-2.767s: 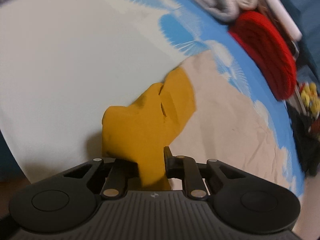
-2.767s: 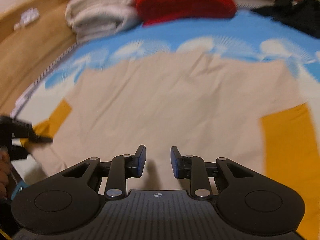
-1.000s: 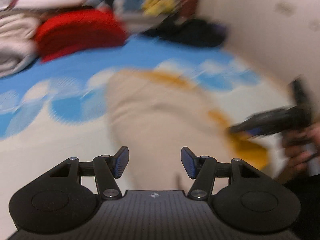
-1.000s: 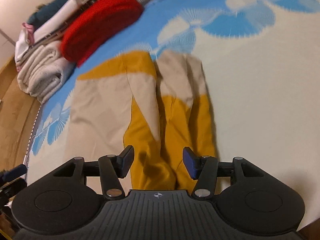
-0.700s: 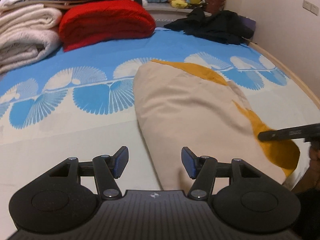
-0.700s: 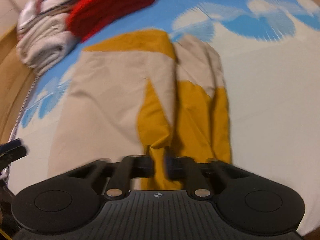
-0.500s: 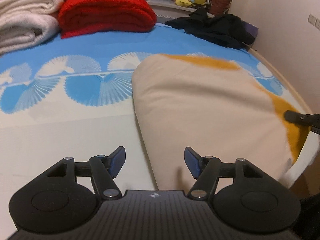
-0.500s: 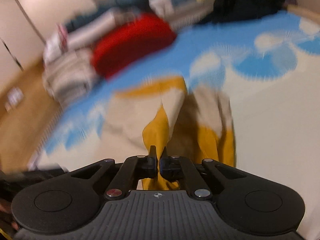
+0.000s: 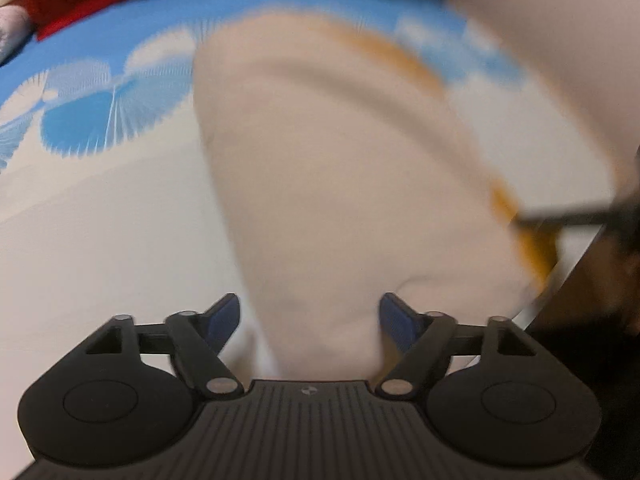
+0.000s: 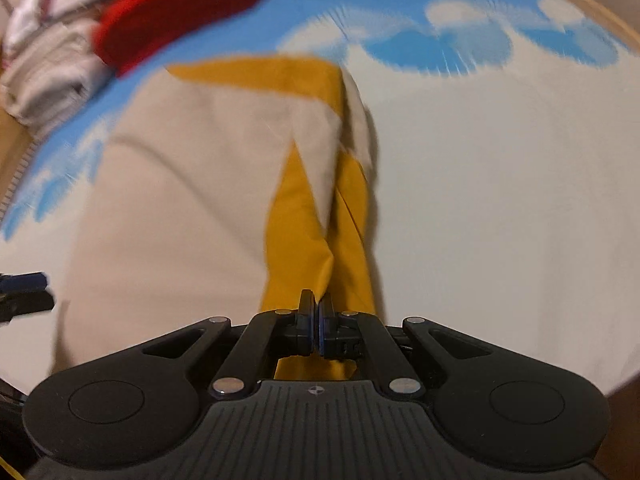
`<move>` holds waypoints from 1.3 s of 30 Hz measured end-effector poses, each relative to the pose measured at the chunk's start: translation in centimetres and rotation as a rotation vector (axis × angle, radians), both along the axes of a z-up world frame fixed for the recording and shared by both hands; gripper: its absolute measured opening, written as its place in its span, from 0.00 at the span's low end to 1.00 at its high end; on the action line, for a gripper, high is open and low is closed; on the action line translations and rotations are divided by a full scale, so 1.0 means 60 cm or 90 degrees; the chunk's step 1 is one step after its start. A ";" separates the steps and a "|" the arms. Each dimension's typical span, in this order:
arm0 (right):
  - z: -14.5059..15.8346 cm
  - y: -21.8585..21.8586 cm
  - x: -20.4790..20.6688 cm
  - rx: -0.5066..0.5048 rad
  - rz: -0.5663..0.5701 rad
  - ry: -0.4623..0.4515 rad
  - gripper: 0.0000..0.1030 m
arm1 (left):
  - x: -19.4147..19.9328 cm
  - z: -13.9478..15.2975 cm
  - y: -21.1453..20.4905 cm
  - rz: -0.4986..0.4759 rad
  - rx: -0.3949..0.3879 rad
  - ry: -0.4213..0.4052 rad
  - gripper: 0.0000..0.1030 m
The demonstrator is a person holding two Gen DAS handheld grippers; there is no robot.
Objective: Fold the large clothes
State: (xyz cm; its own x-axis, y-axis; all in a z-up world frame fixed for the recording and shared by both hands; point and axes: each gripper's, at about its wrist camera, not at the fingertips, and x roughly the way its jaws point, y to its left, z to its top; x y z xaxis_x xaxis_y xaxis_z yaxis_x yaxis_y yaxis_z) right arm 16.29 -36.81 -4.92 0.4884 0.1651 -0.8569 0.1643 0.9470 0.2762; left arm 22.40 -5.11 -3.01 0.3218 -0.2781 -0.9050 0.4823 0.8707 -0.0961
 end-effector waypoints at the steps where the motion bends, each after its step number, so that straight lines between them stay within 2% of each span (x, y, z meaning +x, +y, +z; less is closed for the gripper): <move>1: -0.011 0.001 0.003 -0.004 0.002 0.015 0.01 | 0.000 -0.009 -0.002 -0.002 0.014 0.011 0.81; 4: -0.030 0.009 0.010 -0.020 0.020 0.046 0.01 | 0.003 0.001 0.003 -0.007 -0.003 0.017 0.79; 7: -0.031 0.017 0.009 -0.032 0.030 0.048 0.00 | 0.004 0.021 0.020 -0.003 -0.065 0.023 0.76; 8: -0.029 0.016 0.009 -0.030 0.029 0.046 0.00 | 0.006 0.018 0.021 -0.005 -0.070 0.037 0.76; 10: -0.021 0.012 0.007 -0.022 0.026 0.037 0.00 | 0.004 -0.015 0.009 -0.031 0.002 0.056 0.79; 11: -0.018 0.011 0.006 -0.023 0.028 0.036 0.00 | 0.001 -0.021 0.001 -0.045 0.021 0.053 0.79; 12: -0.021 0.008 0.009 -0.030 0.030 0.039 0.00 | 0.000 -0.019 -0.002 -0.048 0.018 0.049 0.79; 14: -0.027 0.010 0.009 -0.059 0.039 0.050 0.00 | 0.002 -0.008 0.002 -0.045 -0.012 0.053 0.78; 16: -0.025 0.010 0.009 -0.072 0.039 0.046 0.00 | 0.006 0.007 0.016 -0.020 -0.056 0.035 0.78; 18: -0.006 0.005 0.008 -0.076 0.017 0.004 0.01 | 0.024 0.022 0.043 0.043 -0.118 0.024 0.78; 20: 0.023 -0.005 0.004 -0.080 -0.017 -0.071 0.02 | 0.041 0.021 0.073 0.115 -0.183 0.025 0.79; 21: 0.033 -0.012 0.004 -0.072 -0.032 -0.100 0.10 | 0.051 0.015 0.088 0.154 -0.209 0.033 0.79; 22: 0.039 -0.020 0.004 -0.054 -0.045 -0.121 0.27 | 0.058 0.008 0.097 0.180 -0.226 0.039 0.79; 23: 0.039 -0.026 0.007 -0.031 -0.055 -0.127 0.37 | 0.065 -0.002 0.104 0.201 -0.241 0.045 0.79; 24: 0.035 -0.030 0.012 -0.012 -0.058 -0.118 0.51 | 0.072 -0.011 0.108 0.218 -0.253 0.053 0.79; 25: 0.027 -0.031 0.018 0.003 -0.060 -0.102 0.53 | 0.079 -0.023 0.111 0.236 -0.259 0.067 0.79; 27: 0.012 -0.030 0.030 0.019 -0.065 -0.071 0.53 | 0.104 -0.037 0.110 0.272 -0.267 0.099 0.79; 31: -0.018 -0.025 0.049 0.051 -0.067 -0.012 0.53 | 0.149 -0.056 0.113 0.308 -0.313 0.126 0.82; 34: -0.040 -0.016 0.051 0.050 -0.069 0.042 0.53 | 0.177 -0.081 0.112 0.347 -0.350 0.150 0.87; 36: -0.048 -0.011 0.055 0.046 -0.068 0.052 0.53 | 0.196 -0.096 0.105 0.358 -0.373 0.159 0.88; 39: -0.053 -0.003 0.059 0.035 -0.061 0.055 0.52 | 0.222 -0.117 0.087 0.363 -0.382 0.163 0.93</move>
State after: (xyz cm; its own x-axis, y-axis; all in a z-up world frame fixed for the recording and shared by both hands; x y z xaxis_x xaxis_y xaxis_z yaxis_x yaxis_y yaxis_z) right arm 19.86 -36.96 -8.10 0.4283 0.1695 -0.8876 0.2788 0.9095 0.3083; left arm 35.73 0.09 -10.01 0.3640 -0.5906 -0.7202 -0.1119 0.7399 -0.6633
